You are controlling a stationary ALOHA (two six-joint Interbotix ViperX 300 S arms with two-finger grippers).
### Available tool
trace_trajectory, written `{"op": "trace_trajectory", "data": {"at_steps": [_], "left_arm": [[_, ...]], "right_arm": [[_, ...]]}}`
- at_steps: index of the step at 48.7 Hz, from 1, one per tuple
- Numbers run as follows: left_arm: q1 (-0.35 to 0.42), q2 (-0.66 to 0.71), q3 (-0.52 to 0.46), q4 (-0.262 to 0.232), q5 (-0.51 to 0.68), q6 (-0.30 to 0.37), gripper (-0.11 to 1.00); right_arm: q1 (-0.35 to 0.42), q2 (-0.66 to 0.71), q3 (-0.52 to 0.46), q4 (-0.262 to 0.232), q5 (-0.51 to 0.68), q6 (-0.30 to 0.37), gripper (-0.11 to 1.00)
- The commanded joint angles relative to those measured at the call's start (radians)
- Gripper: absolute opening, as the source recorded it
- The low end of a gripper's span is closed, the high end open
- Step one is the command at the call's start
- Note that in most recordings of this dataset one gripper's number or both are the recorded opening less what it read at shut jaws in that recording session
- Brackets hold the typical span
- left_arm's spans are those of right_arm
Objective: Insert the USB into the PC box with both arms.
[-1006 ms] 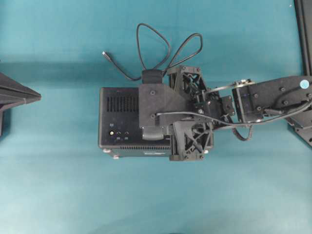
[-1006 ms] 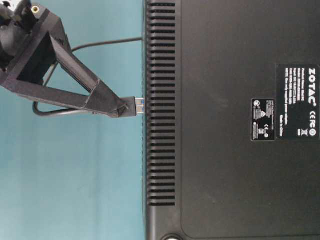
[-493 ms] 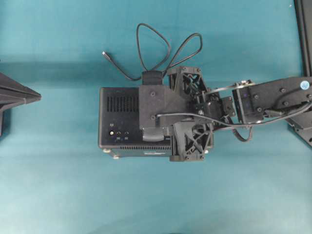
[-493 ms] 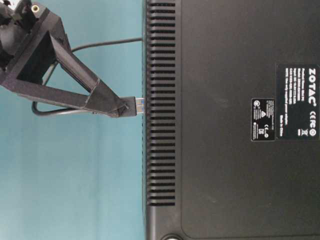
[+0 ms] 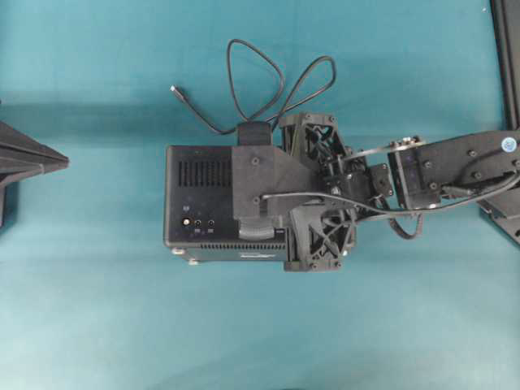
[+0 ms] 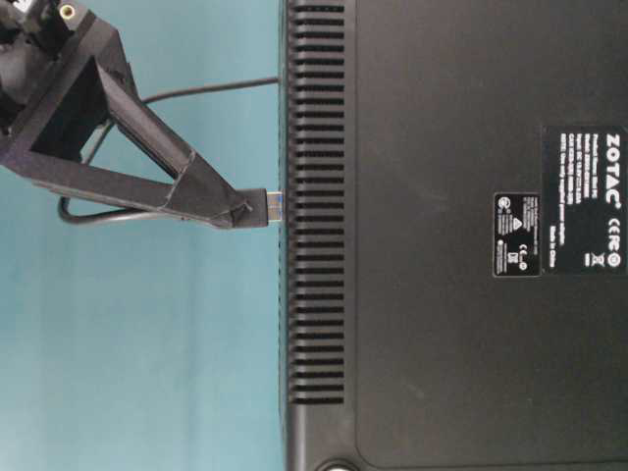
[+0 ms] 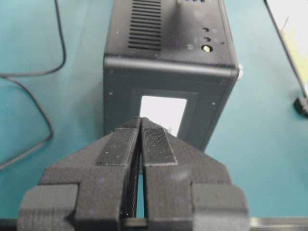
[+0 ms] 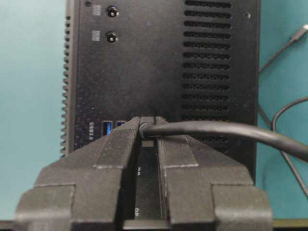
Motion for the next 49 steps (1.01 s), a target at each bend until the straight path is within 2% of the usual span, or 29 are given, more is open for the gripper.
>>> {"op": "trace_trajectory", "data": {"at_steps": [1,18,33,39,49], "left_arm": [[0.002,0.006,-0.008,0.002,-0.005,-0.009,0.0],[0.002,0.006,-0.005,0.002,-0.005,-0.012,0.0],[0.002,-0.003,-0.003,0.002,-0.006,-0.012,0.0],[0.002,-0.003,-0.003,0.002,-0.006,-0.012,0.0],[0.002,-0.003,0.0,0.002,-0.005,-0.012,0.0]], "right_arm": [[-0.006,-0.017,-0.006,-0.006,-0.005,0.006,0.09],[0.055,-0.008,-0.015,0.035,-0.035,0.011,0.09],[0.014,-0.02,0.005,-0.011,0.011,0.008,0.09],[0.018,-0.02,0.005,-0.012,0.006,0.009,0.09],[0.063,-0.017,-0.003,0.032,-0.009,0.009,0.09]]}}
